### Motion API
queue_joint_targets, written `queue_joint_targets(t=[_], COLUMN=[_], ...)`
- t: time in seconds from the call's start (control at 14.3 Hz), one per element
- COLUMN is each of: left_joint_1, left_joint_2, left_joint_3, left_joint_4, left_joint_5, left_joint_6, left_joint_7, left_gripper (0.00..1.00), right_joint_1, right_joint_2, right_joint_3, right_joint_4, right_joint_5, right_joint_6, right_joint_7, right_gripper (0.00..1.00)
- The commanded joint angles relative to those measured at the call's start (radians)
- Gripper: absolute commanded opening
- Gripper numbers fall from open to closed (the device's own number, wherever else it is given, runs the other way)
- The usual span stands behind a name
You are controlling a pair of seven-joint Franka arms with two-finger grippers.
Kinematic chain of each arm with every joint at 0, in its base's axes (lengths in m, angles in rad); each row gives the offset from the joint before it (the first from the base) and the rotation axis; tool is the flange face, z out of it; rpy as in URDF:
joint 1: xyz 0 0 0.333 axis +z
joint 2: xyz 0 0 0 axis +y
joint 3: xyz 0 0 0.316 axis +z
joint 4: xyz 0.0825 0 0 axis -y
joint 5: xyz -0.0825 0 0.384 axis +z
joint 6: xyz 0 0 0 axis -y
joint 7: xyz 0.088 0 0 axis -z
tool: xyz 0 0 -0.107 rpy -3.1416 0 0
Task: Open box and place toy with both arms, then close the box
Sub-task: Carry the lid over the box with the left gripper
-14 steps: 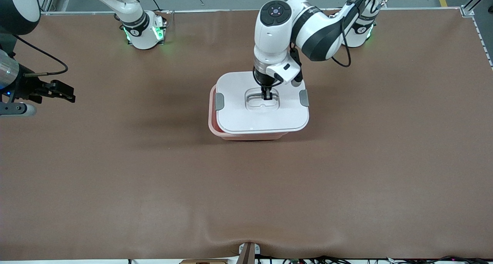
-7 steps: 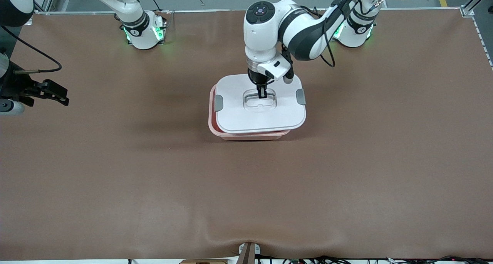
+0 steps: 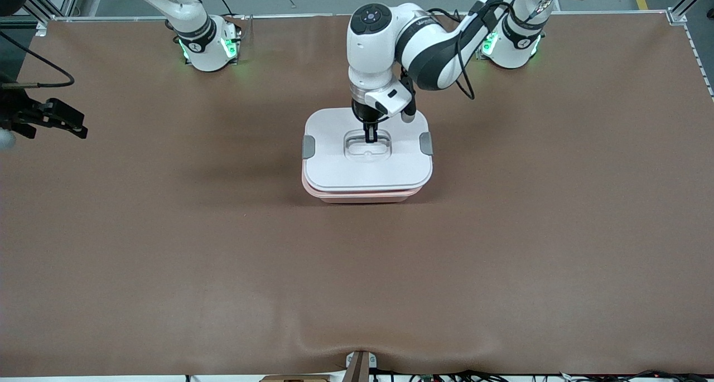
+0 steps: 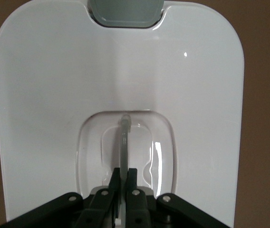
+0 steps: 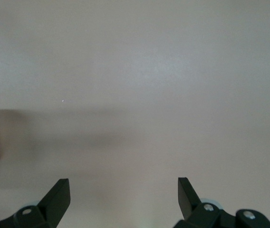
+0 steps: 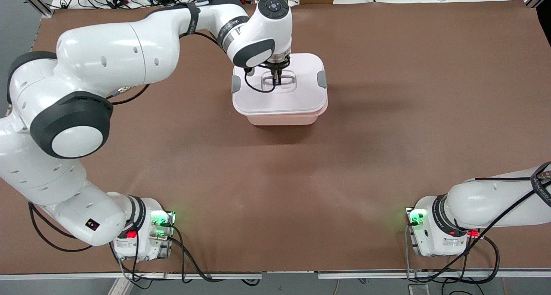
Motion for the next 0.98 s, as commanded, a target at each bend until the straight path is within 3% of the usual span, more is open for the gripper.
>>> queue_joint_targets(t=[0.0, 0.21, 0.42, 0.91], left_joint_1=[-0.013, -0.033, -0.030, -0.022], left_joint_2=[0.025, 0.037, 0.049, 0.057], left_joint_3=[0.000, 0.001, 0.001, 0.001], left_joint_4=[0.005, 0.013, 0.013, 0.031], left_joint_5=[0.050, 0.072, 0.090, 0.094], left_joint_6=[0.016, 0.016, 0.016, 0.022], left_joint_7=[-0.017, -0.016, -0.019, -0.020], left_gripper=[0.00, 0.00, 0.00, 0.00], right_joint_1=[-0.010, -0.009, -0.012, -0.027], right_joint_2=[-0.034, -0.033, -0.036, -0.028], right_joint_3=[0.019, 0.022, 0.017, 0.011], right_joint_4=[-0.025, -0.023, -0.022, -0.016], right_joint_5=[0.019, 0.022, 0.080, 0.070], right_joint_6=[-0.011, -0.014, -0.008, 0.000], right_joint_7=[0.006, 0.010, 0.010, 0.007], right_gripper=[1.00, 1.00, 1.00, 1.00])
